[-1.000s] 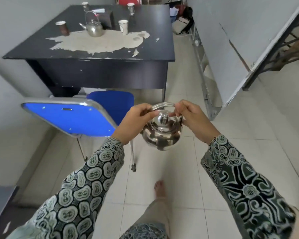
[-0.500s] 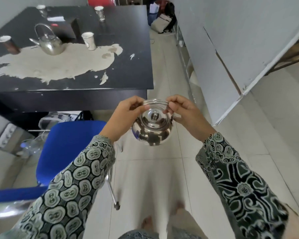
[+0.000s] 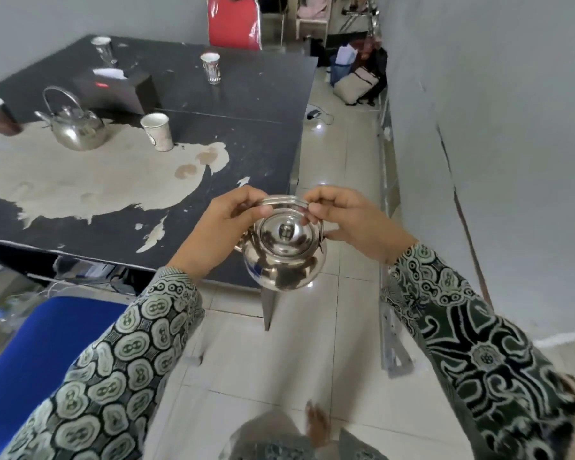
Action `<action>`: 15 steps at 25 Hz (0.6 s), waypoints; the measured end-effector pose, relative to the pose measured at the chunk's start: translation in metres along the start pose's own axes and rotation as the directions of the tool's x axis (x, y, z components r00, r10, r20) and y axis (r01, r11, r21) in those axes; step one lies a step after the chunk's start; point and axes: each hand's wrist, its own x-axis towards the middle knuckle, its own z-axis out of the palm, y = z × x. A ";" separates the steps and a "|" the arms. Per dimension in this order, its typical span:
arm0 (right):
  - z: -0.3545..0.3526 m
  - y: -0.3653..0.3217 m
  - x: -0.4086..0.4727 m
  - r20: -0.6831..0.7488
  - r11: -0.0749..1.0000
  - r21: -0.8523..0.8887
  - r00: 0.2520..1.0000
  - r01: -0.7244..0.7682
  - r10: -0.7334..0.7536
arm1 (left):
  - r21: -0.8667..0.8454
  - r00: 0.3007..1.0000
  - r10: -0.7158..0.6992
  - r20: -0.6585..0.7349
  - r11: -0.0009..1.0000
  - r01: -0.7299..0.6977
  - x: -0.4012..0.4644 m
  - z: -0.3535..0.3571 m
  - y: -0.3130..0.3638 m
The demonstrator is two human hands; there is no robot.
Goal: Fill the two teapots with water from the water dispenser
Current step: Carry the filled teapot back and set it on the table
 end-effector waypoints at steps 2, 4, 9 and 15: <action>-0.037 0.000 0.035 0.027 1.000 0.013 1.000 0.015 -0.015 | 0.024 0.999 0.029 -0.046 0.999 -0.028 0.043 0.010 -0.002; -0.066 0.001 0.070 0.073 1.000 0.019 0.997 0.016 -0.018 | 0.085 0.993 0.049 -0.105 0.996 -0.040 0.082 0.013 -0.006; -0.127 -0.012 0.172 0.258 0.999 0.023 0.965 0.047 -0.052 | 0.455 0.931 0.259 -0.257 0.883 -0.120 0.185 -0.008 -0.012; -0.166 -0.037 0.296 0.352 0.995 -0.081 0.935 0.059 -0.027 | 0.653 0.864 0.306 -0.399 0.757 0.034 0.284 -0.051 -0.021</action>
